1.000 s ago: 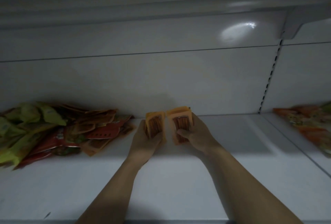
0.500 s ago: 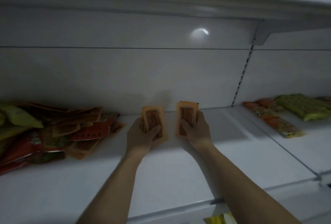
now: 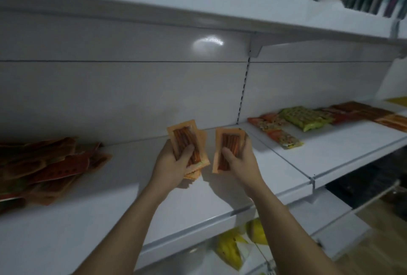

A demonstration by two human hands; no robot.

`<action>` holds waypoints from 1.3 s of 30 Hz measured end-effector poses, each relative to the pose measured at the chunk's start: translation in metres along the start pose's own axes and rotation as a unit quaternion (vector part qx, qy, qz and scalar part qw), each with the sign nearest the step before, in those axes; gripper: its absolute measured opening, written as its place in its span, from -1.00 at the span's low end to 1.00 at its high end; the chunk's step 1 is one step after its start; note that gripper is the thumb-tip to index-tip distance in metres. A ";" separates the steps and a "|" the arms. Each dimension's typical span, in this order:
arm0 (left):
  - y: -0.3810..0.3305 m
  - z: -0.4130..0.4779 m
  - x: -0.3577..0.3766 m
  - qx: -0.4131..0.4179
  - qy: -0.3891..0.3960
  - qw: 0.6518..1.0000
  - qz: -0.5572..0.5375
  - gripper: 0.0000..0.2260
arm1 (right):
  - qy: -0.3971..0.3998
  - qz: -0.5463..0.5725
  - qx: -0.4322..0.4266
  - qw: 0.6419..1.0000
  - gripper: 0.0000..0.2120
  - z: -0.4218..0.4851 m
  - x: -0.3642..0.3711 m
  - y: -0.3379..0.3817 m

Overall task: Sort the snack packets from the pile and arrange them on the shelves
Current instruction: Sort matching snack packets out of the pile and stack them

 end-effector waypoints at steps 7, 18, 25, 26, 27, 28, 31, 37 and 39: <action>-0.005 -0.028 0.094 -0.053 0.049 0.997 -0.027 -0.82 | -0.062 0.067 0.006 0.996 -0.65 -0.011 -0.093 -0.031; 0.006 -0.094 0.346 -0.045 0.145 0.987 -0.054 -0.83 | -0.175 0.127 0.094 0.972 -0.64 -0.101 -0.320 -0.172; 0.014 -0.144 0.473 -0.065 0.193 0.975 -0.087 -0.80 | -0.282 0.110 0.120 0.946 -0.62 -0.144 -0.438 -0.226; 0.014 -0.149 0.487 -0.065 0.199 0.974 -0.087 -0.79 | -0.295 0.113 0.124 0.941 -0.63 -0.150 -0.450 -0.231; 0.013 -0.153 0.501 -0.065 0.210 0.972 -0.089 -0.78 | -0.308 0.115 0.127 0.936 -0.64 -0.155 -0.461 -0.236; 0.011 -0.158 0.514 -0.064 0.222 0.969 -0.091 -0.78 | -0.319 0.116 0.129 0.932 -0.65 -0.160 -0.471 -0.240; 0.008 -0.173 0.551 -0.069 0.255 0.959 -0.102 -0.80 | -0.350 0.127 0.137 0.918 -0.63 -0.174 -0.499 -0.253; 0.017 -0.184 0.619 -0.087 0.313 0.938 -0.118 -0.79 | -0.421 0.102 0.175 0.884 -0.64 -0.194 -0.546 -0.286; 0.023 -0.178 0.642 -0.090 0.328 0.934 -0.115 -0.79 | -0.438 0.090 0.185 0.875 -0.63 -0.191 -0.559 -0.299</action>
Point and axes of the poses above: each hand's wrist, its own z-axis towards the middle knuckle, its own x-axis out of the palm, y = z × x, the point moved 4 cm from there along z, towards the middle knuckle, and after that the axes turned 12 degrees about -z, right-handed, at the moved point
